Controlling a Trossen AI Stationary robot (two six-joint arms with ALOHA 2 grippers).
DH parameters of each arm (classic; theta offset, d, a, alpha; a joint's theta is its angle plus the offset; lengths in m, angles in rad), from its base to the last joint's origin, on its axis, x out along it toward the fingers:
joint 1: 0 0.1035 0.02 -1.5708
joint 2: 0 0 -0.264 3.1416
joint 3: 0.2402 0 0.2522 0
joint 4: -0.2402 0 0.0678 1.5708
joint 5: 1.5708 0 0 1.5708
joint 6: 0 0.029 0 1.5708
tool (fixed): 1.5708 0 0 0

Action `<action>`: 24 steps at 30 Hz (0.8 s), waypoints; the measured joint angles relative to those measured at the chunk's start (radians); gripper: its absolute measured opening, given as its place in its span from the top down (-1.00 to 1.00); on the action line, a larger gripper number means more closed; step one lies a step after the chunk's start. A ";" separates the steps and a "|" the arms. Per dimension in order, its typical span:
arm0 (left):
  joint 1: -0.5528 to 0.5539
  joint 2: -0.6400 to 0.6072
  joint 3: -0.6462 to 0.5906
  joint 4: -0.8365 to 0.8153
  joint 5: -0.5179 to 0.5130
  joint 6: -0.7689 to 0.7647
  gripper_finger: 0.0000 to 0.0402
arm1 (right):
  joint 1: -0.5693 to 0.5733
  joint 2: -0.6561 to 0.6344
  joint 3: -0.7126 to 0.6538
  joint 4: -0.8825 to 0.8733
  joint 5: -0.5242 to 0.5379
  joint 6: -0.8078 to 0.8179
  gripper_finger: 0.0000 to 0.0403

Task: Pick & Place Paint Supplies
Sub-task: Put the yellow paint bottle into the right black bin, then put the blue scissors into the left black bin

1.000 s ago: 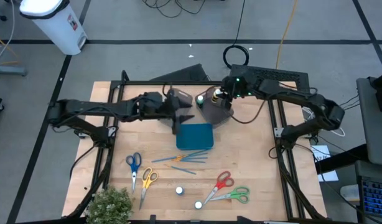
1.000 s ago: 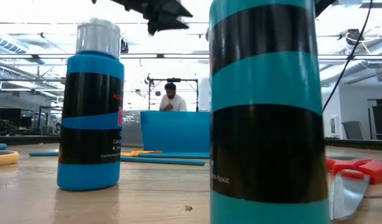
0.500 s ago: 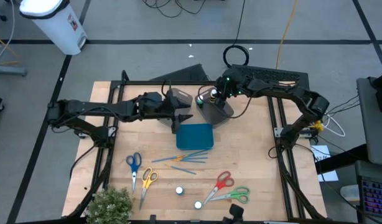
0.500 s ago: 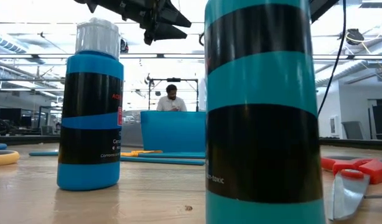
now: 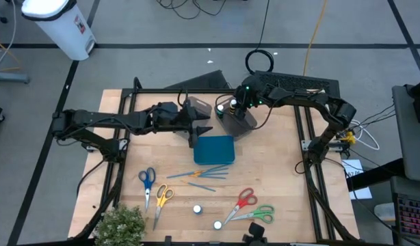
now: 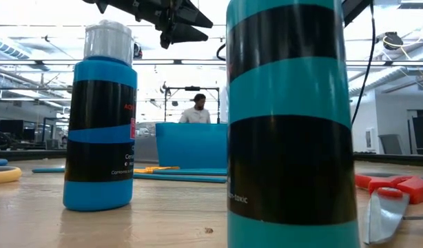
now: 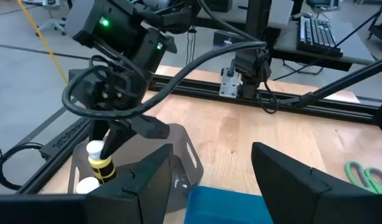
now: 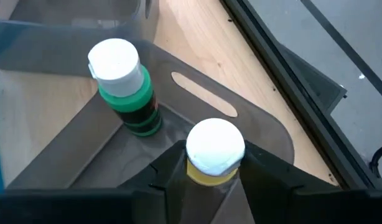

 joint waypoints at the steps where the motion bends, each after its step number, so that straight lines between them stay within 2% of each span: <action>1: 0.000 0.000 0.000 0.000 0.000 0.000 -0.12 | 0.000 0.000 0.000 -0.005 0.001 -0.001 0.27; 5: 0.000 0.000 0.000 -0.002 0.000 0.000 -0.12 | 0.000 0.002 -0.001 -0.008 0.002 -0.003 0.04; 10: 0.000 0.000 0.000 -0.002 0.000 0.000 -0.12 | 0.001 -0.049 -0.003 -0.038 0.003 -0.002 -0.11; 16: 0.000 0.000 0.000 -0.004 0.000 -0.002 -0.12 | 0.006 -0.208 -0.003 -0.105 0.004 0.007 -0.11; 24: 0.000 0.000 0.000 -0.005 0.000 -0.026 -0.12 | 0.081 -0.481 -0.002 -0.323 -0.002 0.090 -0.05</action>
